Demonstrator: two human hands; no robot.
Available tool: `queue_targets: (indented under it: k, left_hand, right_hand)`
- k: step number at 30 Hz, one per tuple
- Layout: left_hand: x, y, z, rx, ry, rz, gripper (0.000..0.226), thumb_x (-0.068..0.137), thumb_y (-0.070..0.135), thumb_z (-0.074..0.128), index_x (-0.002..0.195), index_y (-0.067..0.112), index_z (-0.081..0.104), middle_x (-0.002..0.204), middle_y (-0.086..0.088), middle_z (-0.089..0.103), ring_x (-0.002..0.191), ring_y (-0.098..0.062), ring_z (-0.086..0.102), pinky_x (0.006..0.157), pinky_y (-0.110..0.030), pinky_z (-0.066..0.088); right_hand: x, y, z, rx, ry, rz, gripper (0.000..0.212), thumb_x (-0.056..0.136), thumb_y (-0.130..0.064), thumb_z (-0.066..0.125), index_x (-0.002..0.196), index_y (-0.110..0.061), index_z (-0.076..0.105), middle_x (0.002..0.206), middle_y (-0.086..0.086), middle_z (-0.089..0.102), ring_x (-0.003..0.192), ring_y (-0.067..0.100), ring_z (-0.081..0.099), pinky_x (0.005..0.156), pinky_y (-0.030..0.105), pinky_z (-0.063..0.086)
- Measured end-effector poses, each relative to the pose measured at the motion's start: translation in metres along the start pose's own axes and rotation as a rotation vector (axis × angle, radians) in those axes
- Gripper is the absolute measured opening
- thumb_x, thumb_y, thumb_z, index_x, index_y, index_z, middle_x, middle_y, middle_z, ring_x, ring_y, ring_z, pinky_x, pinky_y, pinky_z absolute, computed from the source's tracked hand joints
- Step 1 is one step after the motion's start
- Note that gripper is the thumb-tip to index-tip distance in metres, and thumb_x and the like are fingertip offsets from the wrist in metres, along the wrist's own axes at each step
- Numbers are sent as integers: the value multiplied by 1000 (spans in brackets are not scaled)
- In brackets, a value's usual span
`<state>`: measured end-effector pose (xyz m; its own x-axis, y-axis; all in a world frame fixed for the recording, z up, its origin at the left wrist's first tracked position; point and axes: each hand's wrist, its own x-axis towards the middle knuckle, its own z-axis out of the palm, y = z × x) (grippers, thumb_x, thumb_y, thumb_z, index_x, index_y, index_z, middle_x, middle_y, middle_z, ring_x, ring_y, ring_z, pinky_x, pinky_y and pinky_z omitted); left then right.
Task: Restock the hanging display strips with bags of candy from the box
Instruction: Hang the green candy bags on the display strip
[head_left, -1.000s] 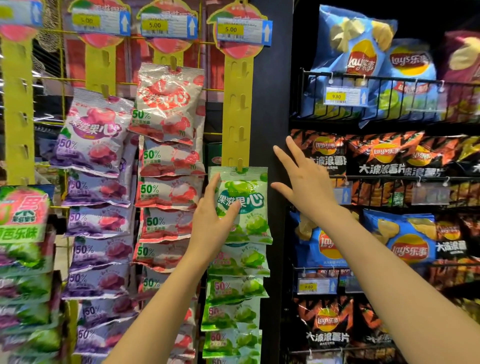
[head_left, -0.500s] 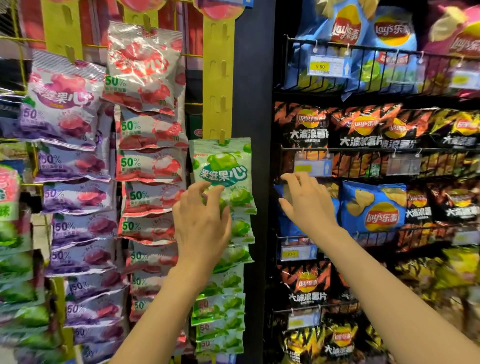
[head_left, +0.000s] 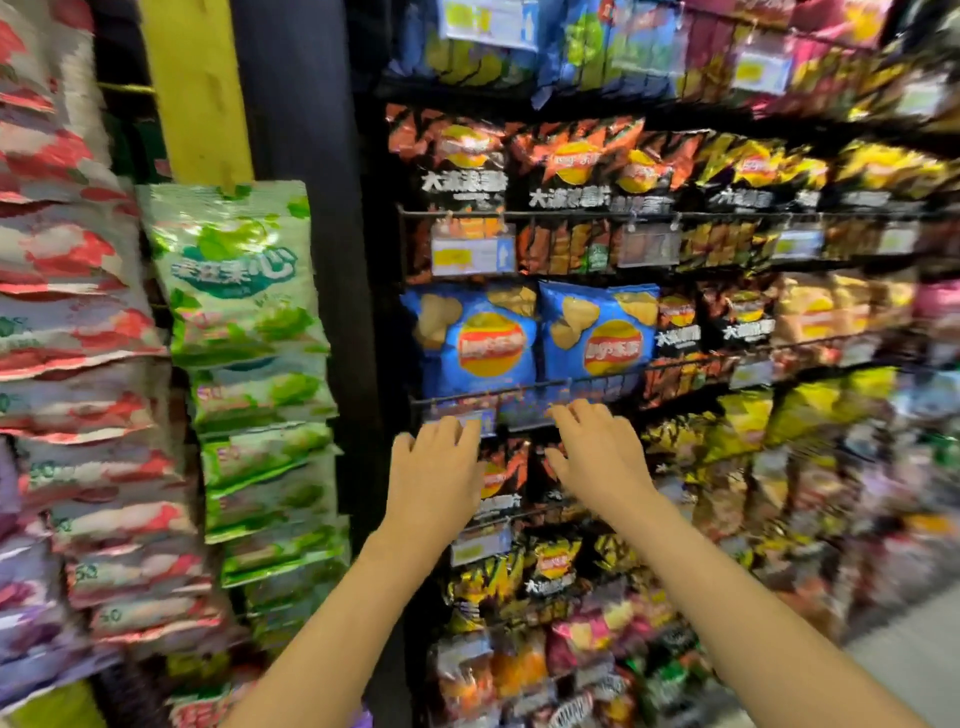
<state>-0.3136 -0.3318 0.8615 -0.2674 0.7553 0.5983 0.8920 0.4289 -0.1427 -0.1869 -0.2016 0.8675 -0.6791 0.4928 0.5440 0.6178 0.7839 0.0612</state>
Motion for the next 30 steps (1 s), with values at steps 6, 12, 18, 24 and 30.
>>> queue_targets:
  k: [6, 12, 18, 24, 30]
  left_hand:
    - [-1, 104, 37, -106, -197, 101, 40, 72, 30, 76, 105, 13, 63, 91, -5, 63, 81, -26, 63, 66, -38, 48]
    - [-13, 214, 75, -175, -308, 125, 42, 99, 29, 37, 138, 15, 33, 131, -6, 47, 120, -27, 46, 98, -41, 37]
    - [-27, 297, 95, -208, -444, 168, 40, 100, 31, 33, 135, 14, 37, 134, -8, 46, 122, -27, 45, 98, -41, 36]
    - [-32, 353, 120, -210, -565, 221, 44, 98, 26, 38, 140, 14, 32, 135, -9, 46, 123, -28, 45, 96, -42, 38]
    - [-34, 392, 161, -237, -686, 235, 37, 96, 22, 39, 132, 12, 39, 131, -10, 48, 119, -29, 47, 96, -43, 37]
  right_hand:
    - [-72, 91, 15, -32, -158, 82, 41, 89, -24, 59, 126, -7, 52, 111, 12, 60, 104, 33, 59, 76, 42, 50]
    - [-141, 182, 28, -39, -265, 132, 42, 93, -24, 53, 132, -10, 46, 130, 15, 53, 116, 33, 53, 87, 42, 47]
    - [-205, 248, 45, -29, -424, 212, 42, 93, -26, 53, 132, -11, 46, 122, 12, 55, 116, 31, 52, 89, 41, 45]
    - [-251, 290, 66, -29, -597, 281, 37, 95, -24, 48, 129, -11, 43, 126, 10, 51, 118, 30, 48, 91, 41, 43]
    - [-274, 333, 104, -42, -785, 335, 53, 96, -32, 46, 142, -15, 27, 138, 6, 42, 128, 27, 40, 98, 38, 37]
